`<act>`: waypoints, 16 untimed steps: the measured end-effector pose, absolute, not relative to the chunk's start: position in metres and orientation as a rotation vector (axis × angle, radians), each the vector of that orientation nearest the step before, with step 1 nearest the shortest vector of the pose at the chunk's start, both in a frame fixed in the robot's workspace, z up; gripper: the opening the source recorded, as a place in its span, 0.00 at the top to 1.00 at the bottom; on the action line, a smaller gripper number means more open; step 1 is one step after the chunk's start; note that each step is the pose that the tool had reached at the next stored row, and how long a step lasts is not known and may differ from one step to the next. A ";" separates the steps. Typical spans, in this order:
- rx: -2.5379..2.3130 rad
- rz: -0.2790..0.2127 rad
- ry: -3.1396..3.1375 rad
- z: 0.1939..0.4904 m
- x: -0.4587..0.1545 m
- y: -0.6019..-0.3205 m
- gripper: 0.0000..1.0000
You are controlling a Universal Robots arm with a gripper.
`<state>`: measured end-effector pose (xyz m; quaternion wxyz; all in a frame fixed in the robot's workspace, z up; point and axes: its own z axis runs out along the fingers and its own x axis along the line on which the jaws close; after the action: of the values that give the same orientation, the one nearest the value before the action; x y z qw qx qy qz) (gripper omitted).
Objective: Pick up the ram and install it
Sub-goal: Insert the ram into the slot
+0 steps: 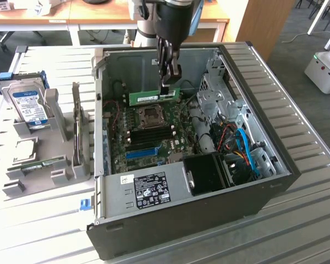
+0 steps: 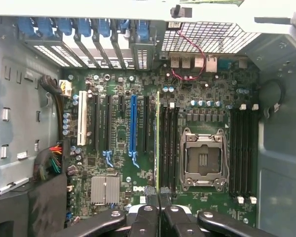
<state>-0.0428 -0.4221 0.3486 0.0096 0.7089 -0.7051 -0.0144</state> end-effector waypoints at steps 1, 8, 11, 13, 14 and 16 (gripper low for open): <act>2.214 -0.045 -2.202 0.347 -0.043 -0.422 0.88; 2.214 -0.045 -2.202 0.334 -0.043 -0.422 0.88; 2.214 -0.045 -2.202 0.329 -0.043 -0.422 0.88; 2.214 -0.045 -2.202 0.325 -0.043 -0.422 0.88; 2.214 -0.045 -2.202 0.323 -0.043 -0.422 0.88; 2.214 -0.045 -2.202 0.319 -0.043 -0.422 0.88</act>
<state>-0.0428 -0.4221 0.3194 0.0096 0.7089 -0.7051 -0.0144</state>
